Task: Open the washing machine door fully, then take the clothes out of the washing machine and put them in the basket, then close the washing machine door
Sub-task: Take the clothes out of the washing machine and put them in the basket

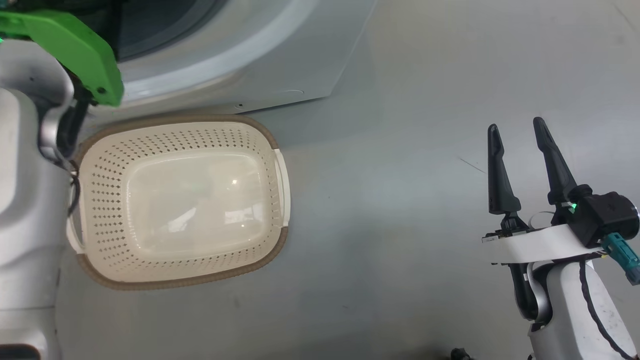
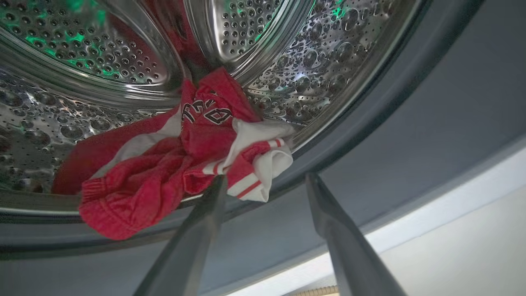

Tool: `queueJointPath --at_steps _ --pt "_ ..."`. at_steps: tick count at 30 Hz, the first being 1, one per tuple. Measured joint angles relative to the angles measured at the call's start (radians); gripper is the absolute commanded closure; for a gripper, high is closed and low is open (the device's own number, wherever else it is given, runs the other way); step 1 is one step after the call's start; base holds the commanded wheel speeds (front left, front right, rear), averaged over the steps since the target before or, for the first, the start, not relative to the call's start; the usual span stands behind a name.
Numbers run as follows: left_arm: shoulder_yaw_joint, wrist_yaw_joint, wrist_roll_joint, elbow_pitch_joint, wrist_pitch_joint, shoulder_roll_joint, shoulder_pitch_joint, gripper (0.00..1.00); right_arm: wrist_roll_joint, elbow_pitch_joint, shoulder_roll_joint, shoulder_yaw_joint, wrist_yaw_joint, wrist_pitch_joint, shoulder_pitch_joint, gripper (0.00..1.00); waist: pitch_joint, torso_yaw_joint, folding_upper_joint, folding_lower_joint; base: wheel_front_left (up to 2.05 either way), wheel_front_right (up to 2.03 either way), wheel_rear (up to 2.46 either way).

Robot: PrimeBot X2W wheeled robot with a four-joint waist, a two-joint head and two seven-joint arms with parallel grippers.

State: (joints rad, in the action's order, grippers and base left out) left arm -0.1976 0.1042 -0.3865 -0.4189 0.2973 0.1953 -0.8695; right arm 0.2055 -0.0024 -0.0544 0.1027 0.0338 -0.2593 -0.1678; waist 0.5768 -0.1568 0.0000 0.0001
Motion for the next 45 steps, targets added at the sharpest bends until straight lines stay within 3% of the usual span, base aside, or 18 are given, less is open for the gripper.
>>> queueJointPath --at_steps 9,28,29,30,31,32,45 --pt "0.018 0.007 0.0 -0.059 0.082 0.069 -0.14 0.0 0.039 0.014 0.008 0.032 0.009 0.0 -0.023 0.0 0.05 -0.066 0.0 0.0 0.0 0.0 0.0" --pt "0.067 0.006 -0.015 -0.205 0.184 0.132 -0.294 0.0 0.12 0.013 0.012 0.082 0.005 0.0 -0.072 0.0 0.156 -0.188 0.0 0.0 0.0 0.0 0.0" --pt "0.067 0.005 -0.015 -0.21 0.185 0.137 -0.302 0.13 0.121 0.011 0.012 0.084 0.0 0.0 -0.076 0.0 0.161 -0.192 0.0 0.0 0.0 0.0 0.0" --pt "0.069 0.005 -0.015 -0.215 0.186 0.141 -0.311 0.45 0.126 0.011 0.012 0.086 -0.001 0.0 -0.079 0.0 0.165 -0.195 0.0 0.0 0.0 0.0 0.0" --pt "0.07 0.001 -0.013 -0.219 0.184 0.143 -0.319 0.67 0.129 0.01 0.012 0.087 -0.002 0.0 -0.081 0.0 0.17 -0.199 0.0 0.0 0.0 0.0 0.0" --pt "0.069 0.001 -0.01 -0.223 0.18 0.144 -0.324 1.0 0.131 0.01 0.012 0.088 -0.003 0.0 -0.083 0.0 0.173 -0.202 0.0 0.0 0.0 0.0 0.0" --pt "0.071 -0.02 0.011 -0.269 0.115 0.15 -0.355 1.0 0.139 0.01 0.013 0.088 -0.019 0.0 -0.093 0.0 0.192 -0.208 0.0 -0.0001 0.0 0.0 0.0"
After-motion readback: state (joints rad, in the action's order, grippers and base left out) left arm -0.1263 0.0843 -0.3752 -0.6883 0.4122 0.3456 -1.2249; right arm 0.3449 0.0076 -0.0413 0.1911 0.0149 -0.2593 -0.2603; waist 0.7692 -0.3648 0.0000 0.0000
